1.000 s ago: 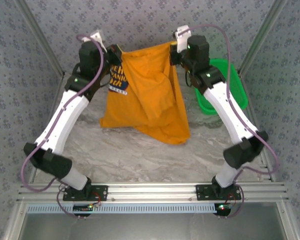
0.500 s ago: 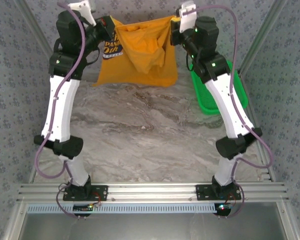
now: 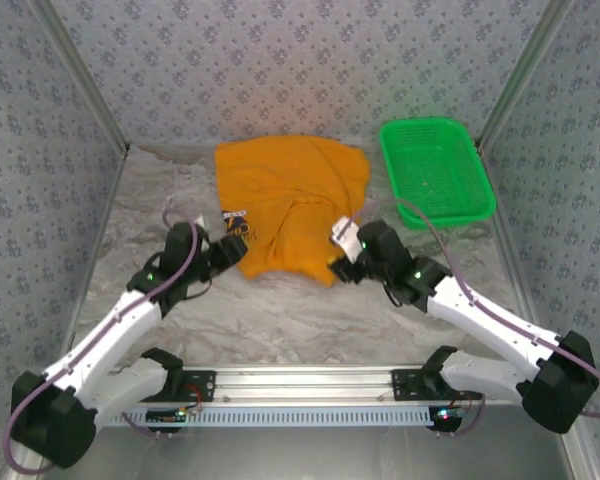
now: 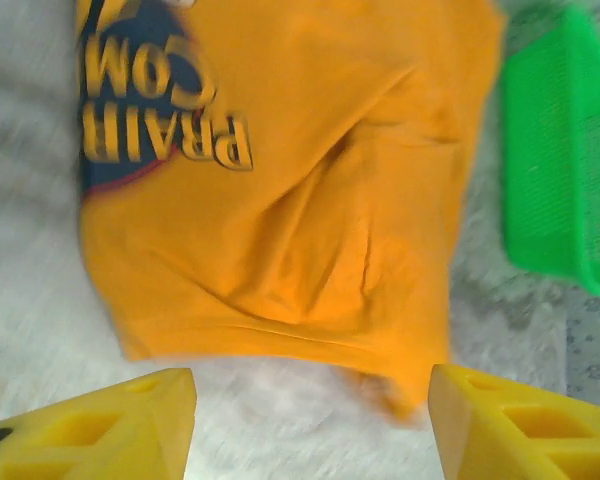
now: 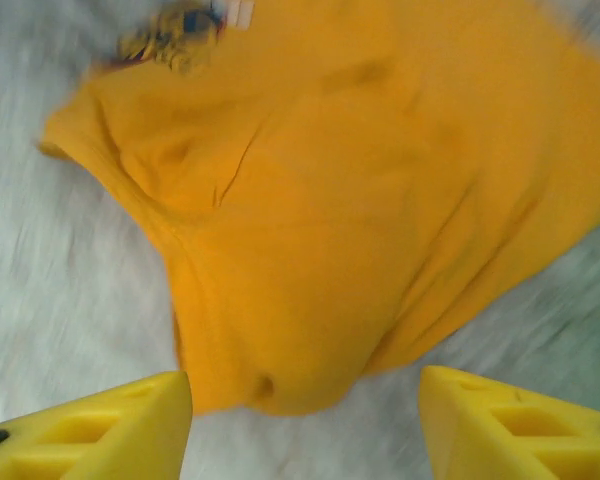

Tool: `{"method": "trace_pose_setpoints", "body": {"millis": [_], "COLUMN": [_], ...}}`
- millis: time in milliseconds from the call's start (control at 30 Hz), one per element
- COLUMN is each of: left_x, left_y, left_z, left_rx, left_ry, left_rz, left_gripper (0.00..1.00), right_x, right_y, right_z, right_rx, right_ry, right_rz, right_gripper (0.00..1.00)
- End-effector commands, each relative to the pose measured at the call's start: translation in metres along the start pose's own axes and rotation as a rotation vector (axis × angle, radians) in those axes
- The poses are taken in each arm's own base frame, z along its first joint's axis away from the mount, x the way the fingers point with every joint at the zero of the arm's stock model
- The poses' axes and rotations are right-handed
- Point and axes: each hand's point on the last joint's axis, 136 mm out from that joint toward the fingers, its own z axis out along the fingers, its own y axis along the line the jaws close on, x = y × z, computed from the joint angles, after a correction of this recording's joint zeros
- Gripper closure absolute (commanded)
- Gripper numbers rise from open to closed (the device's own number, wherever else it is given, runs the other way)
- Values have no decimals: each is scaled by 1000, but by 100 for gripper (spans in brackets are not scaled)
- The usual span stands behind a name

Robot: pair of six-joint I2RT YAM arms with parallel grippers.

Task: Fold the inside-out t-shirt

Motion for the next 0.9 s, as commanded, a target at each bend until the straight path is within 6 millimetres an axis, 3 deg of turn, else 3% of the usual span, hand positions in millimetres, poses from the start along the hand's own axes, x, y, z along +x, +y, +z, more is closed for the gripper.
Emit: {"method": "trace_pose_setpoints", "body": {"millis": [0,100,167,233,367,500,633,733,800,867], "left_x": [10,1,-9,-15,-24,-30,-29,-27,-26,-26], "left_y": [1,13,4,-12,-32,-33,-28,-27,-27,-27], "left_z": [-10,-15,-15,-4,35,77,107,119,121,119], "left_rx": [67,-27,-62,-61,-83,-136,-162,-162,-154,-150], "left_ry": [-6,-51,-54,-11,73,133,206,248,268,286], "left_rz": [-128,-44,37,121,227,276,263,255,251,252], "left_gripper": [36,33,30,22,17,19,19,19,19,19], "right_x": [12,-9,-27,-38,-48,-55,-52,-32,-18,15], "right_y": [7,-11,-17,-22,-37,-21,4,37,63,83], "right_z": [-10,-3,12,33,84,134,174,187,178,162], "right_rx": [-33,17,-9,-24,35,-13,-83,-204,-294,-355], "right_ry": [-16,-83,-108,-74,32,83,148,243,258,314], "right_rz": [120,190,235,313,446,426,375,322,307,308], "right_gripper": [31,21,20,20,24,26,28,55,67,79]}}
